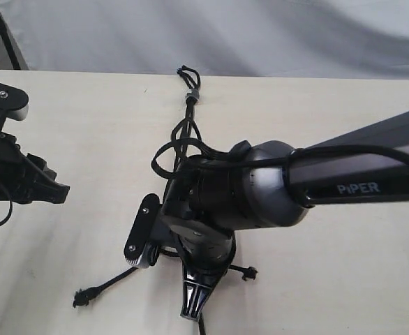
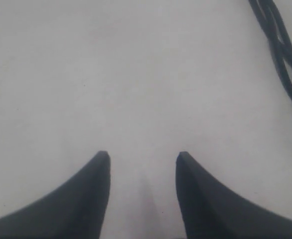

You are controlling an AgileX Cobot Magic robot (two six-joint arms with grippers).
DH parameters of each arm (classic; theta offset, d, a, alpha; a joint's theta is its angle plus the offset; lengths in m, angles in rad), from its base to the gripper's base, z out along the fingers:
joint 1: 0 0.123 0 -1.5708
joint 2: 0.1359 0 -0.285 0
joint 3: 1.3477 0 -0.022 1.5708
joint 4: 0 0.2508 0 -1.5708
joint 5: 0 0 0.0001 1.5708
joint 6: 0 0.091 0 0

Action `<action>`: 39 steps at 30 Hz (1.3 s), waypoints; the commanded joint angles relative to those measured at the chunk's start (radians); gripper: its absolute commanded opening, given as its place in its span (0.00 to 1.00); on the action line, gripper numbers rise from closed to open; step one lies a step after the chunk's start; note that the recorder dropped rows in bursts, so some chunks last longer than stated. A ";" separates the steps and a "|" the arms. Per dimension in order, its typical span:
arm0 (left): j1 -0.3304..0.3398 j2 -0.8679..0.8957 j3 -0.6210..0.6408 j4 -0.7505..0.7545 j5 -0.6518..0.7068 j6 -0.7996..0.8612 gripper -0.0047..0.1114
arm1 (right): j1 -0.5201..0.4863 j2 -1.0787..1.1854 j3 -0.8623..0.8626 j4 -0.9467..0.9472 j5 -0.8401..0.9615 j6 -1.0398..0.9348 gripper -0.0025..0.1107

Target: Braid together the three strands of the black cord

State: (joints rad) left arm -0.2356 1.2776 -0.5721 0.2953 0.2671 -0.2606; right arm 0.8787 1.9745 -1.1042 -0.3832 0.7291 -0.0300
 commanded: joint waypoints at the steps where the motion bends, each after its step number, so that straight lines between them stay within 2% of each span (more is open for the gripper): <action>1: 0.004 -0.008 0.007 -0.012 -0.015 -0.009 0.40 | 0.026 0.015 0.006 0.112 0.029 -0.064 0.02; 7: 0.004 -0.008 0.007 -0.012 -0.015 -0.009 0.40 | 0.124 -0.003 0.006 0.292 0.053 -0.290 0.02; 10: 0.004 -0.008 0.007 -0.012 -0.015 -0.009 0.40 | 0.144 -0.013 0.006 0.301 0.036 -0.322 0.02; 19: 0.004 -0.008 0.007 -0.016 -0.015 -0.009 0.40 | 0.073 -0.017 0.006 0.280 0.060 -0.314 0.02; 25: 0.004 -0.008 0.007 -0.016 -0.015 -0.009 0.40 | 0.066 -0.017 0.006 0.257 0.048 -0.274 0.02; 28: 0.004 -0.008 0.007 -0.016 -0.015 -0.009 0.40 | 0.074 -0.020 0.006 0.208 0.038 -0.208 0.15; 35: 0.004 -0.008 0.007 -0.016 -0.015 -0.009 0.40 | 0.079 -0.131 0.006 0.192 0.010 -0.171 0.65; 37: 0.004 -0.008 0.007 -0.016 -0.015 -0.009 0.40 | 0.076 -0.203 0.006 0.173 0.017 -0.165 0.73; 39: 0.004 -0.008 0.007 -0.016 -0.015 -0.009 0.40 | 0.076 -0.284 0.006 0.133 0.028 -0.138 0.74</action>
State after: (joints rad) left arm -0.2356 1.2776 -0.5721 0.2953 0.2572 -0.2606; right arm 0.9534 1.7992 -1.1007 -0.2007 0.7437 -0.1994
